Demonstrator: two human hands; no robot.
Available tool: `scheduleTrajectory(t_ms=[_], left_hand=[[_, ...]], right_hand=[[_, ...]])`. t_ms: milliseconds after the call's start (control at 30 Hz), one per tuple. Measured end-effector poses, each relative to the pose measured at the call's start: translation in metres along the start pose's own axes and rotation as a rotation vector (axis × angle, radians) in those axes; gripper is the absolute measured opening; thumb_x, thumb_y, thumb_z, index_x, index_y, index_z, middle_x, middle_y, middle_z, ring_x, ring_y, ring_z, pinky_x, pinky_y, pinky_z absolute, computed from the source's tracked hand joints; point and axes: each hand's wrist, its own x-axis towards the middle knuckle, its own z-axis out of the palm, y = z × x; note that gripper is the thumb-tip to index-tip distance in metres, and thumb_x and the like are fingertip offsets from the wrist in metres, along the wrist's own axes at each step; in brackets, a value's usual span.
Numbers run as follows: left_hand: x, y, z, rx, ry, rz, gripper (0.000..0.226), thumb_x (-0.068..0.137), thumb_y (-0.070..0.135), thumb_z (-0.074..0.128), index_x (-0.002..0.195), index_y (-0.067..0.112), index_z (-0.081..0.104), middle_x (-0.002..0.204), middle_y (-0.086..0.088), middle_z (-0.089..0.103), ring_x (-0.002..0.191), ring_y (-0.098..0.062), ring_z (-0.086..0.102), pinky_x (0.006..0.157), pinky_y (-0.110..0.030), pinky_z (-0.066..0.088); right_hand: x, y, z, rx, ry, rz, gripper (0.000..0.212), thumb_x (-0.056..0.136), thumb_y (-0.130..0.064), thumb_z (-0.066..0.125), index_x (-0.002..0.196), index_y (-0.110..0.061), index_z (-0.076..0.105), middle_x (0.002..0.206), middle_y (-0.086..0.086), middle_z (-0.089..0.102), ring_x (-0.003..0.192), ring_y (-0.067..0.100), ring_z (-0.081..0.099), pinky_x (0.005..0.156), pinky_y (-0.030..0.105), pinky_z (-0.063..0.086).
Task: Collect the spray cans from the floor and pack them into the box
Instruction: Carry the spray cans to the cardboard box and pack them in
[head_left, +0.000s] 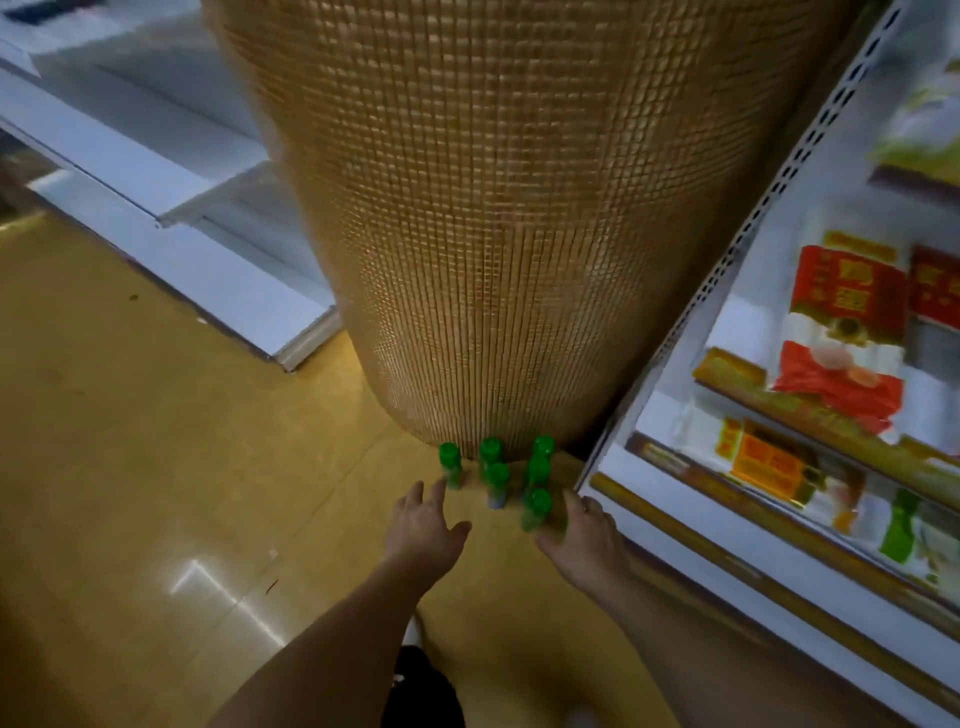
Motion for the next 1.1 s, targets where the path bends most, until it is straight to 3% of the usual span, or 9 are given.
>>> scheduleTrajectory(t_ms=[167,333,600,700,867,1100], left_hand=[[0.075,-0.045,-0.011,-0.062,-0.102,-0.031,0.082,0.095,0.052,0.06,0.159,0.019,0.023,0.164,-0.015,0.022,0.148,-0.036,0.027,0.116,-0.044,0.035],[0.152,-0.075,0.001,-0.179,-0.071,-0.102,0.081,0.092,0.044,0.068,0.157,0.015,0.03,0.158,-0.014,0.036,0.141,-0.033,0.039,0.108,-0.04,0.04],[0.252,-0.133,0.125,-0.329,-0.094,-0.247,0.093,0.082,0.048,0.077,0.157,0.02,0.029,0.156,-0.013,0.04,0.131,-0.035,0.051,0.103,-0.042,0.047],[0.289,-0.149,0.173,-0.41,-0.037,-0.308,0.095,0.081,0.048,0.079,0.158,0.02,0.029,0.156,-0.013,0.041,0.137,-0.034,0.044,0.106,-0.041,0.043],[0.354,-0.159,0.241,-0.484,0.046,-0.251,0.105,0.075,0.044,0.086,0.158,0.019,0.028,0.158,-0.008,0.039,0.143,-0.029,0.039,0.11,-0.039,0.039],[0.43,-0.151,0.299,-0.605,0.2,-0.161,0.123,0.063,0.05,0.092,0.16,0.027,0.019,0.161,-0.001,0.035,0.145,-0.025,0.037,0.114,-0.047,0.04]], right_hand=[[0.046,-0.036,0.034,0.133,0.03,0.143,0.088,0.088,-0.052,0.069,0.159,-0.024,0.025,0.159,0.004,0.037,0.141,0.03,0.04,0.109,0.041,0.044],[0.114,-0.059,0.072,0.18,-0.026,0.216,0.086,0.093,-0.051,0.067,0.159,-0.018,0.024,0.157,0.007,0.04,0.136,0.031,0.046,0.102,0.039,0.048],[0.237,-0.03,0.183,0.36,0.011,0.344,0.093,0.09,-0.049,0.072,0.16,-0.013,0.022,0.159,0.011,0.036,0.14,0.032,0.043,0.103,0.038,0.044],[0.285,-0.007,0.227,0.395,0.052,0.348,0.094,0.086,-0.047,0.077,0.158,-0.013,0.027,0.155,0.011,0.042,0.136,0.033,0.047,0.101,0.038,0.045],[0.352,0.03,0.3,0.557,0.181,0.38,0.091,0.069,-0.044,0.09,0.141,-0.013,0.045,0.133,0.012,0.059,0.116,0.034,0.06,0.093,0.043,0.053],[0.418,0.052,0.353,0.696,0.377,0.325,0.101,0.061,-0.039,0.096,0.147,-0.018,0.046,0.141,0.007,0.06,0.128,0.028,0.057,0.101,0.037,0.049]])
